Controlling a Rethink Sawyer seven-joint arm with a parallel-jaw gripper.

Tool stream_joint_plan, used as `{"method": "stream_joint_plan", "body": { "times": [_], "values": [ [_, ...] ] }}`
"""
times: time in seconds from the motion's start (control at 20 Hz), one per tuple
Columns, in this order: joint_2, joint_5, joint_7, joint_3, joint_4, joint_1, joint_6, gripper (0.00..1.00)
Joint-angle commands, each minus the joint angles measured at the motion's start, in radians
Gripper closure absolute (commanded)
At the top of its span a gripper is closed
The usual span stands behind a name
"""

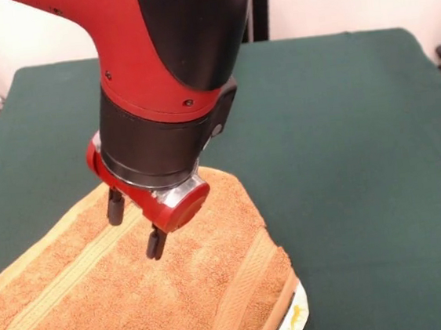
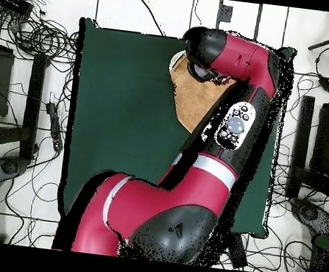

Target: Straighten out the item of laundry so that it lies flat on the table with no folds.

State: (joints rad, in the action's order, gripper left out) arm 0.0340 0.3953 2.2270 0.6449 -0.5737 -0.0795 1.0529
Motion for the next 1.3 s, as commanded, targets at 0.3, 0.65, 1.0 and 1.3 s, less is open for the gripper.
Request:
{"method": "stream_joint_plan", "body": {
  "times": [0.3,0.65,1.0,1.3],
  "values": [
    [-0.102,0.010,0.170,-0.158,-0.341,0.098,0.013,0.00],
    [-0.156,0.024,0.200,-0.152,-0.404,0.124,0.038,0.00],
    [-0.106,0.004,0.178,-0.153,-0.352,0.106,-0.025,0.00],
    [-0.049,-0.007,0.161,-0.156,-0.293,0.082,-0.090,0.00]
  ]
}}
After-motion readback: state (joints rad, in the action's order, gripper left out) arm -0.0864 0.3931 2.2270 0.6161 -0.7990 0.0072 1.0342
